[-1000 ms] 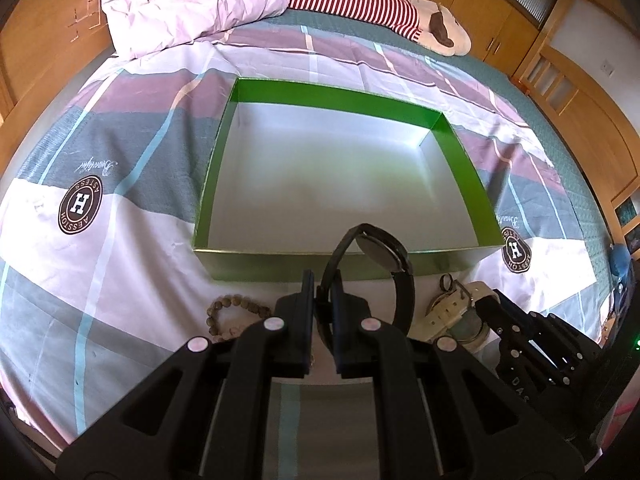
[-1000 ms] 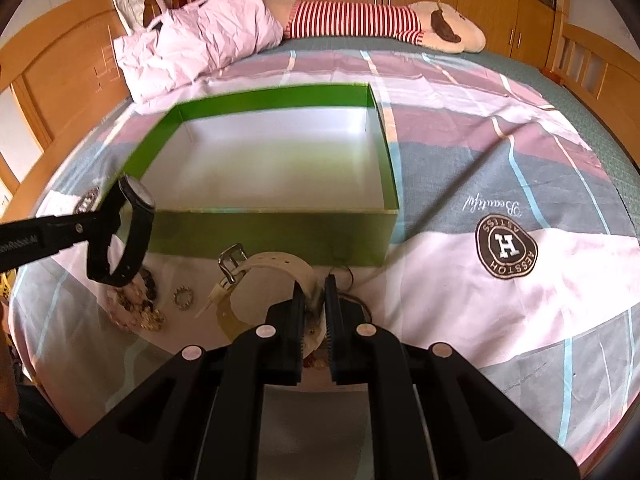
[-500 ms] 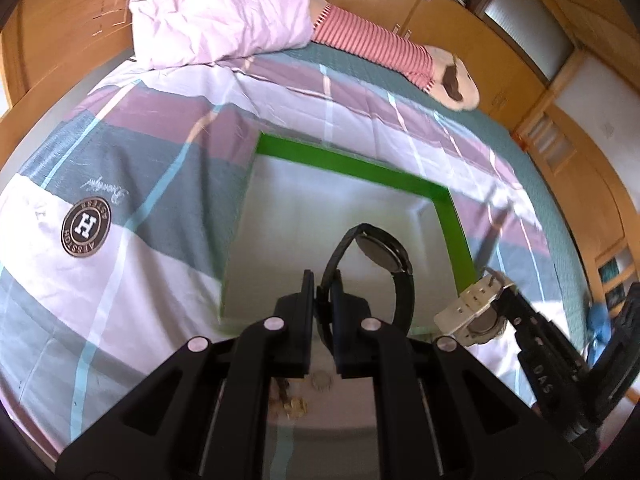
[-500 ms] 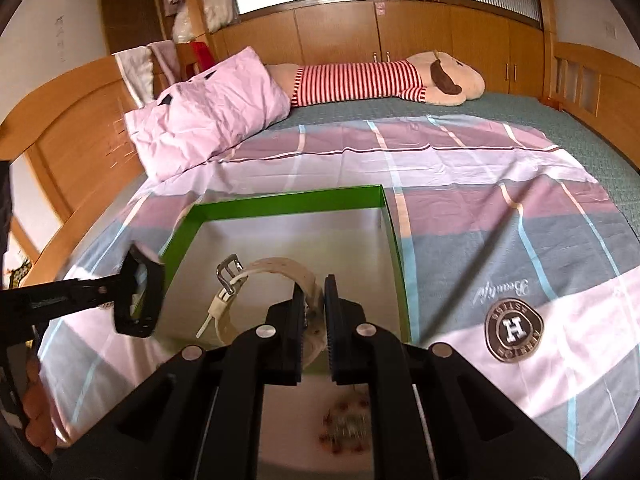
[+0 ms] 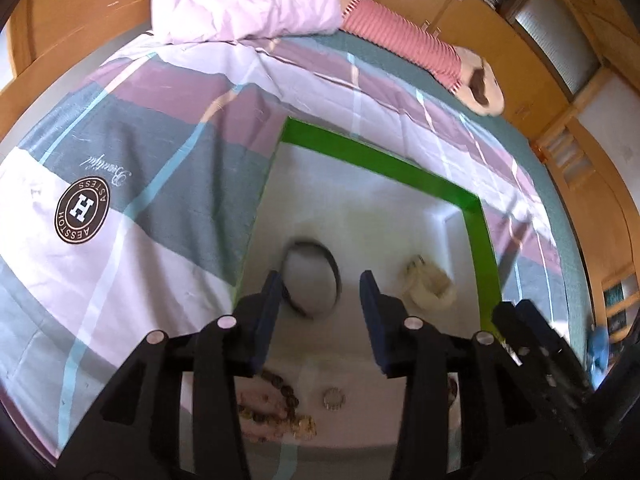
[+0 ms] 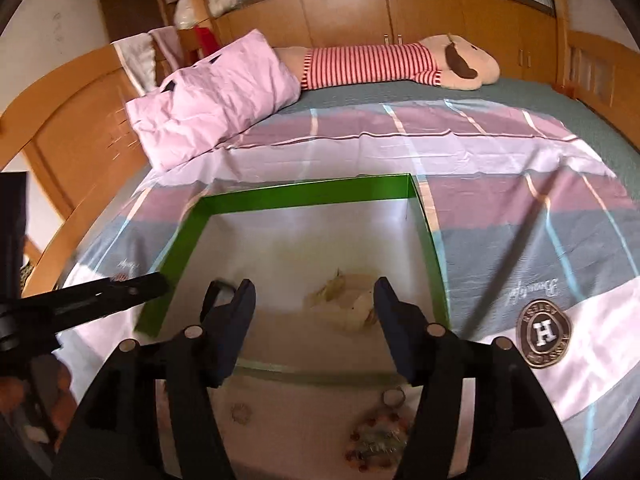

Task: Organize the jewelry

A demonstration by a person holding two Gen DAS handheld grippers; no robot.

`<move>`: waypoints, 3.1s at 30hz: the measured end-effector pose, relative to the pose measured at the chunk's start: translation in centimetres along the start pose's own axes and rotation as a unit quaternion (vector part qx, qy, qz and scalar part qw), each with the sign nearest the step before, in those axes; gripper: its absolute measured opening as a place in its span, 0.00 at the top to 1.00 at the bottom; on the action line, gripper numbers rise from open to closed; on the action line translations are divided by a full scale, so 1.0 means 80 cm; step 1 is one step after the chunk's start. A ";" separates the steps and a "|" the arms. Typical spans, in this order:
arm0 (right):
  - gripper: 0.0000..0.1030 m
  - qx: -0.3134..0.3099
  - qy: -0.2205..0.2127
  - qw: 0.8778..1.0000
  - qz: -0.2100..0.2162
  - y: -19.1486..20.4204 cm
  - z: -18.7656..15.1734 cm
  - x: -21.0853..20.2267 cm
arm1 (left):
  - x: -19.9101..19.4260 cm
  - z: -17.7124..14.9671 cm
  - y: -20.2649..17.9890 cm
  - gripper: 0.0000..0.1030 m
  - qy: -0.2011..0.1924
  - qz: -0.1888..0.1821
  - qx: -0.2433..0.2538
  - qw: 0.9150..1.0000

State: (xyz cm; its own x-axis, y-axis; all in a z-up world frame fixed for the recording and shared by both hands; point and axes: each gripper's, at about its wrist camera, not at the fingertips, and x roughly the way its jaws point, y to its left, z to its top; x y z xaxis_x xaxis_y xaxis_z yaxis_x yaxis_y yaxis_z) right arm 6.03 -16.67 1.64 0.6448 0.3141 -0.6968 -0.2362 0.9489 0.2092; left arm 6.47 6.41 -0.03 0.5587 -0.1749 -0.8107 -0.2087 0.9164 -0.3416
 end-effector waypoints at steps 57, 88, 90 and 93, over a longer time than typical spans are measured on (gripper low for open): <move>0.74 -0.015 0.206 0.978 -0.032 -0.022 -0.105 0.067 | 0.041 -0.075 0.052 0.33 0.152 0.100 0.021 0.983; 0.94 -0.023 0.192 0.981 -0.010 -0.024 -0.099 0.050 | 0.055 -0.090 0.059 0.92 0.166 0.070 0.014 0.984; 0.94 -0.022 0.192 0.981 -0.011 -0.024 -0.099 0.051 | 0.045 -0.085 0.054 0.92 0.153 0.059 0.016 0.986; 0.94 -0.021 0.190 0.981 -0.009 -0.022 -0.098 0.051 | 0.024 -0.079 0.037 0.92 0.133 0.039 0.032 0.990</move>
State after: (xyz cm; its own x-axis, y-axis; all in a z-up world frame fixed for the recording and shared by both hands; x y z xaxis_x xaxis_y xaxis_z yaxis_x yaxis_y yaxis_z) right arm 3.39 -17.32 -6.97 0.3326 0.2558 -0.9077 -0.2624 0.9496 0.1715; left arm 1.85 6.53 -5.63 0.3109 -0.1839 -0.9325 -0.1858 0.9504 -0.2494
